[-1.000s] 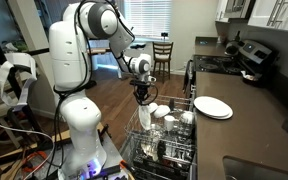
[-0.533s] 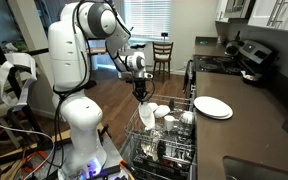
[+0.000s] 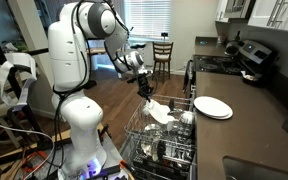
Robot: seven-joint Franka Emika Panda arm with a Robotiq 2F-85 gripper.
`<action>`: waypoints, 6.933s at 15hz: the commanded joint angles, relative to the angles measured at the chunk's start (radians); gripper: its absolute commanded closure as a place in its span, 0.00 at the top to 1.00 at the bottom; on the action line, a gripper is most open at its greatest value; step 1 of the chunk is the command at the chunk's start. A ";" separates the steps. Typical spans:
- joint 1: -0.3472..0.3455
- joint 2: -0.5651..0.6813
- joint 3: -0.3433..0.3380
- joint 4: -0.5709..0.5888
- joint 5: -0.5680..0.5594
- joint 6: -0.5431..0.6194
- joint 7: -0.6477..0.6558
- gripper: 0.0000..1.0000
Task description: Remove the white plate from the dishwasher and put it on top of the white plate on the counter
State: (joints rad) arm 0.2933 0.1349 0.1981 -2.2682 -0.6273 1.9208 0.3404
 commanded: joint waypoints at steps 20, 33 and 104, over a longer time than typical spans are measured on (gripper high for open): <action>0.053 0.063 0.049 0.058 -0.413 -0.142 0.041 0.01; 0.063 0.064 0.092 0.045 -0.509 -0.204 0.110 0.05; -0.042 -0.238 0.021 -0.271 -0.874 0.053 0.575 0.01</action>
State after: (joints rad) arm 0.2758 -0.0324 0.2286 -2.5057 -1.4697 1.9508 0.9407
